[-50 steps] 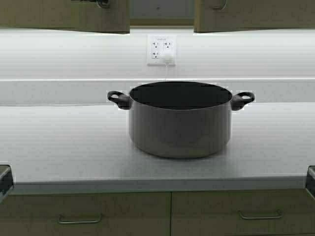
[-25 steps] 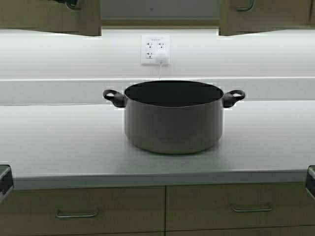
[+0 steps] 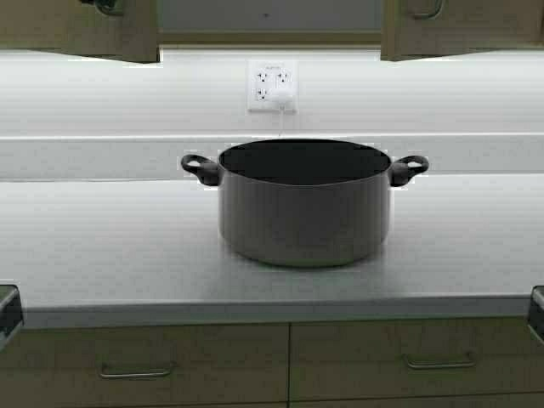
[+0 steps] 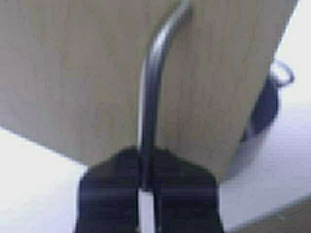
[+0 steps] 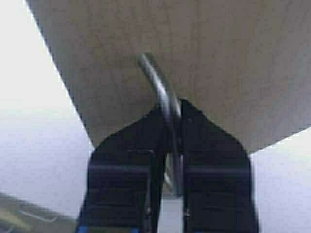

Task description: Open the cabinet, put the pot inside, then close it

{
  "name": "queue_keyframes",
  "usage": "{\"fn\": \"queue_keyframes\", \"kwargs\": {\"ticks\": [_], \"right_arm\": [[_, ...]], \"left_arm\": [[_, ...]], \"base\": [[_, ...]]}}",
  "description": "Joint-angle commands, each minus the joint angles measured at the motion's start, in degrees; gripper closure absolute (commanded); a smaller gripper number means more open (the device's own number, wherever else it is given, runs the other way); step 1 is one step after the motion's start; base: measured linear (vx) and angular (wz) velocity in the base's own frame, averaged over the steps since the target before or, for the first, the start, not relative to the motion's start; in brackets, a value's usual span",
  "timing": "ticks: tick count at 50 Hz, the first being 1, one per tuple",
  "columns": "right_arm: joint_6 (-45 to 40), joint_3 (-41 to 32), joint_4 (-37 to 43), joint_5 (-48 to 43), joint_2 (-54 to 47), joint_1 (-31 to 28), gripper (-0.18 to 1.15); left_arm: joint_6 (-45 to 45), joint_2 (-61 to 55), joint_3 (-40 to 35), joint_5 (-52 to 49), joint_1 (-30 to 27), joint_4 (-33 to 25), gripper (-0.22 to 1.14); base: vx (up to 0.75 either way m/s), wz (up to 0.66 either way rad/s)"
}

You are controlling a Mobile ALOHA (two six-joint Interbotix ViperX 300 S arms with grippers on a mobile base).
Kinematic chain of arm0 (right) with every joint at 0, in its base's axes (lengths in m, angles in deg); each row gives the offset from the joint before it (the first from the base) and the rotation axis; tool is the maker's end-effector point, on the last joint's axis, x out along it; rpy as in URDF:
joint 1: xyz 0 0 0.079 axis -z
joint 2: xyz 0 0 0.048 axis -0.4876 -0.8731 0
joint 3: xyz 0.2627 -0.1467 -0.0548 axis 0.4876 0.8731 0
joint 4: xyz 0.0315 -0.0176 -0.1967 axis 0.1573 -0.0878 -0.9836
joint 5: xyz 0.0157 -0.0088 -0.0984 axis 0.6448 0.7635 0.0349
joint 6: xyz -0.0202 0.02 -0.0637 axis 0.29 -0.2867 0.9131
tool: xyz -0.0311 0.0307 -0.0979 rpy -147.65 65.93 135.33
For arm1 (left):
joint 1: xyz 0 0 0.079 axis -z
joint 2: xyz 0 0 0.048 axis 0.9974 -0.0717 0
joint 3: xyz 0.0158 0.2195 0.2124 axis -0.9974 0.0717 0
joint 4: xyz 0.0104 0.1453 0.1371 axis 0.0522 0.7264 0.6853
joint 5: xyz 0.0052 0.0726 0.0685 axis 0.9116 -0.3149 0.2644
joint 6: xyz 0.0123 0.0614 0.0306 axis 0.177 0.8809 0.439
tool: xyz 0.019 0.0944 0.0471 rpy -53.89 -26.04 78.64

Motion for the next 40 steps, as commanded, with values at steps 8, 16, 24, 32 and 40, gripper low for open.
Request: {"fn": "queue_keyframes", "kwargs": {"ticks": [8,16,24,32,40], "right_arm": [[-4.6,-0.2,-7.3,7.9,5.6,-0.1,-0.03],[-4.7,0.5,-7.7,13.8,9.5,3.6,-0.03],[-4.7,1.3,-8.6,20.0,13.3,5.9,-0.03],[-5.1,3.7,-12.7,19.2,18.2,11.8,-0.04],[-8.1,3.7,-17.2,17.8,21.9,20.1,-0.04]], "left_arm": [[-1.6,3.5,-2.0,-3.5,-0.4,-0.2,-0.09],[-1.7,4.9,-1.8,-6.5,-1.8,-0.3,-0.08],[-2.3,7.9,-1.4,-12.8,-1.8,-0.3,-0.08],[-3.2,10.3,0.4,-13.6,-1.8,-0.2,-0.08],[-3.1,10.6,0.3,-13.3,-1.8,-0.2,-0.08]], "base": [[0.00,0.00],[0.00,0.01],[0.00,0.00],[0.00,0.00],[0.00,0.00]]}}
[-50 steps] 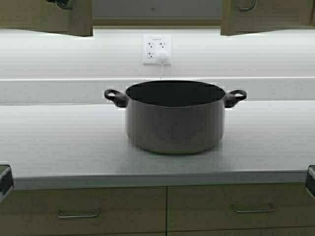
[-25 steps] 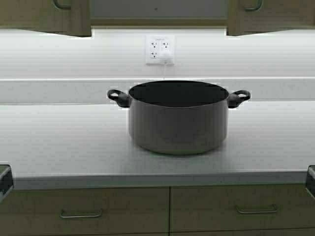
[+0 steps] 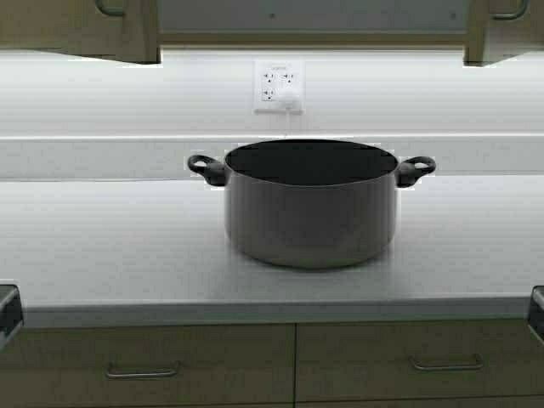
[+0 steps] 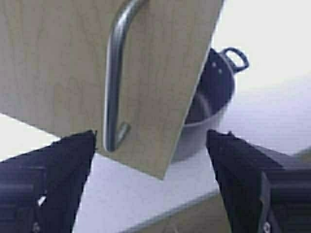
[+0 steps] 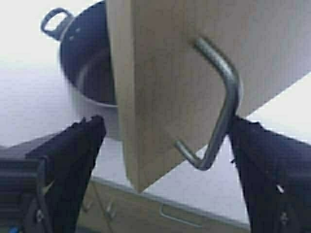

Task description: Open the cabinet, put the pot inside, then close it

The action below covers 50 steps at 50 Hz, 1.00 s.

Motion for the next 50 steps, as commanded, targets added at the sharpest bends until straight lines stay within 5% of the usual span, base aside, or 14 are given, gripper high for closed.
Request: {"fn": "queue_keyframes", "kwargs": {"ticks": [1,33,43,50], "right_arm": [[-2.8,-1.0,-4.6,-0.6,3.5,5.9,-0.04],[-22.6,-1.1,-25.9,12.6,18.0,7.2,-0.04],[-19.8,-0.8,-12.2,14.9,18.1,2.7,-0.03],[-10.8,-0.9,-0.9,15.0,15.6,-4.7,0.05]], "left_arm": [[0.0,0.0,-0.7,0.4,-0.1,-0.1,-0.08],[-0.2,-0.3,-1.7,0.7,-0.1,-0.1,-0.08],[-1.2,-0.4,-3.4,-2.5,1.4,-0.1,-0.04],[-1.8,-0.7,-5.6,-4.7,7.1,-0.1,0.26]], "base": [[0.00,0.00],[0.00,0.00],[0.00,0.00],[0.00,0.00]]}}
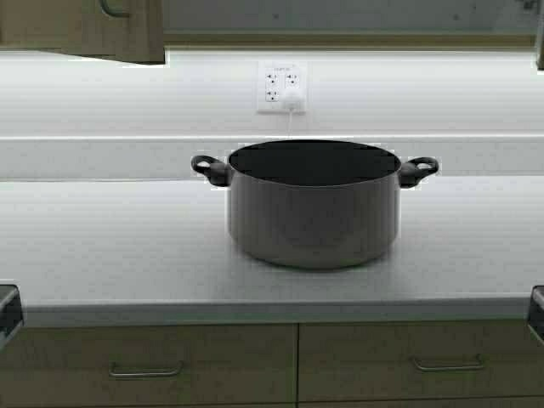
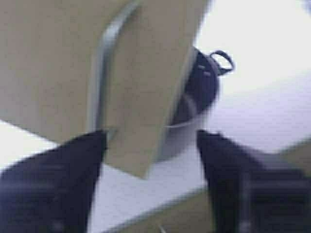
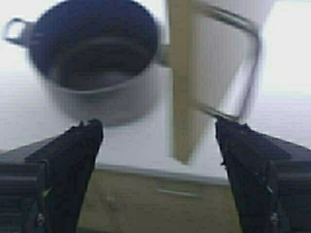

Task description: Open the cabinet, put the pot inside, then close it

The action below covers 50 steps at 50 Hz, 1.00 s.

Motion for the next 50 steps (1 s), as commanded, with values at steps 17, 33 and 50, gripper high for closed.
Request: {"fn": "queue_keyframes", "kwargs": {"ticks": [17,33,50], "right_arm": [[13.4,-4.5,18.8,-2.0,-12.7,-17.8,0.98],[14.8,-7.4,18.3,-26.2,-30.9,-25.1,0.91],[14.3,-8.7,15.3,-39.6,-42.6,-20.5,0.91]], "left_arm": [[1.3,-10.8,-8.3,3.1,25.4,-0.1,0.86],[0.8,-35.5,-16.3,27.3,31.7,-0.1,0.88],[0.5,-50.5,-25.0,38.6,20.4,-0.1,0.88]], "base": [[0.00,0.00],[0.00,0.00],[0.00,0.00]]}}
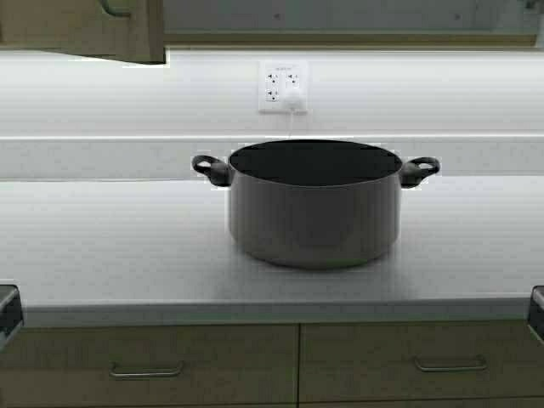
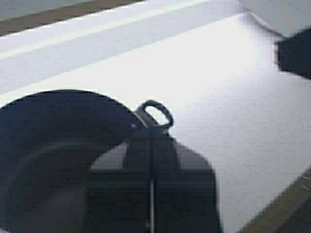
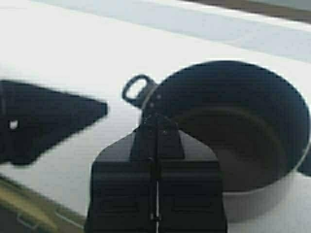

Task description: Open the cabinet, put the pot inside, then close it

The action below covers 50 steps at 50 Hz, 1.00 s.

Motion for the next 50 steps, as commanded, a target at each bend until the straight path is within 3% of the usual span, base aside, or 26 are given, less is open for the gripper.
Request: {"fn": "queue_keyframes", "kwargs": {"ticks": [1,12,27,41,46,50], "right_arm": [[-0.4,-0.6,-0.5,-1.3,-1.5,4.6,0.91],[-2.5,4.2,-2.2,0.6,2.6,15.3,0.91],[-2.9,6.3,-6.3,6.5,8.3,24.3,0.91],[-3.1,8.0,-5.9,7.5,13.5,26.9,0.89],[-3.8,7.7,-3.4,9.4,15.6,26.8,0.75],[-4.0,7.5,0.4,11.0,16.7,26.5,0.48]], "left_arm": [[-0.1,-1.5,-2.2,0.9,-4.0,0.2,0.88],[-0.3,2.5,3.5,1.1,-7.9,0.2,0.88],[-0.2,11.0,12.3,1.1,-12.2,0.2,0.88],[-0.1,19.2,17.9,1.1,-14.1,0.2,0.88],[0.2,21.8,18.9,1.1,-14.1,0.2,0.87],[-0.5,23.5,19.3,0.9,-14.0,0.2,0.81]], "base": [[0.00,0.00],[0.00,0.00],[0.00,0.00],[0.00,0.00],[0.00,0.00],[0.00,0.00]]}}
